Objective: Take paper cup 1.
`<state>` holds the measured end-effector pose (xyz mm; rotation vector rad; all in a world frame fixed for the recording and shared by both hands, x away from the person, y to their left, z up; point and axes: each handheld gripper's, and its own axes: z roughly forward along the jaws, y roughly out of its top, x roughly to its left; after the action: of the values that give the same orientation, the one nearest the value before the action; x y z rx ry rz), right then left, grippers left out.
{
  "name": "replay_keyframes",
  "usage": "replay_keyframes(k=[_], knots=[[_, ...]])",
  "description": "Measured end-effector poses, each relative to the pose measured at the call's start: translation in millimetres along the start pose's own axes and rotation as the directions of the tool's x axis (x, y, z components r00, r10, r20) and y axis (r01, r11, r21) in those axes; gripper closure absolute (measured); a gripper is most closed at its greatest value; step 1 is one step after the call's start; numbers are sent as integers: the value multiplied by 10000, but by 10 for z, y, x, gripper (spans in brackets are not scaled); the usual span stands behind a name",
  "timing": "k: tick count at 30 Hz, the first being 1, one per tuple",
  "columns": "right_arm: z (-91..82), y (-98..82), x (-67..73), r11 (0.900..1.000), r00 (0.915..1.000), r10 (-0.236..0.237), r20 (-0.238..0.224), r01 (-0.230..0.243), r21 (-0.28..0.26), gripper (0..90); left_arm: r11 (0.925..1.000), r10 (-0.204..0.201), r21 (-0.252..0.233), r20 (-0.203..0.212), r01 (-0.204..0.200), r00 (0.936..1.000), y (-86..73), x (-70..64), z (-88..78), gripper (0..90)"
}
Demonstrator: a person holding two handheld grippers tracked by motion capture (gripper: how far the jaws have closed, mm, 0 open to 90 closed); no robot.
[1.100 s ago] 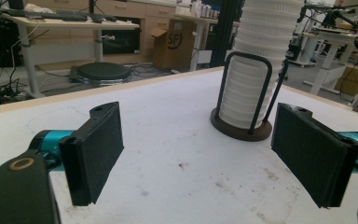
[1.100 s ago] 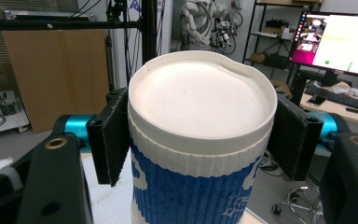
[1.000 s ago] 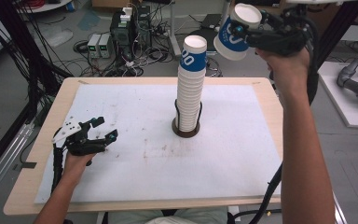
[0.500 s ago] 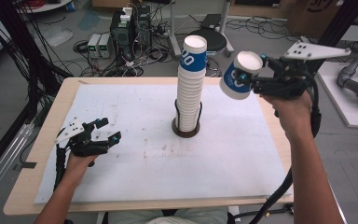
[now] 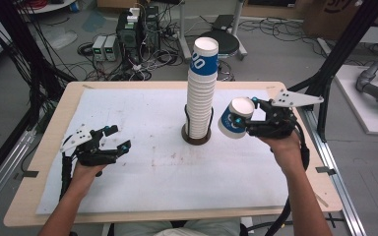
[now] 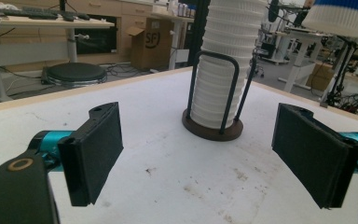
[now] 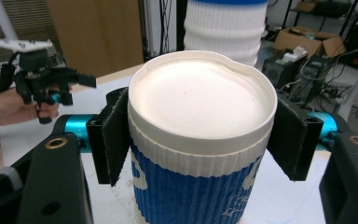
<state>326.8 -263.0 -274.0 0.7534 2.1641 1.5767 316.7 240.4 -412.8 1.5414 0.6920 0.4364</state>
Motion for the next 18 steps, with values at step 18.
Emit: replay_keyframes(k=[18], knots=[[330,-573,76,9992,9991,-105,-421,121,369,306,9992,286,260,530,-300,9982,34,-71,128,160]])
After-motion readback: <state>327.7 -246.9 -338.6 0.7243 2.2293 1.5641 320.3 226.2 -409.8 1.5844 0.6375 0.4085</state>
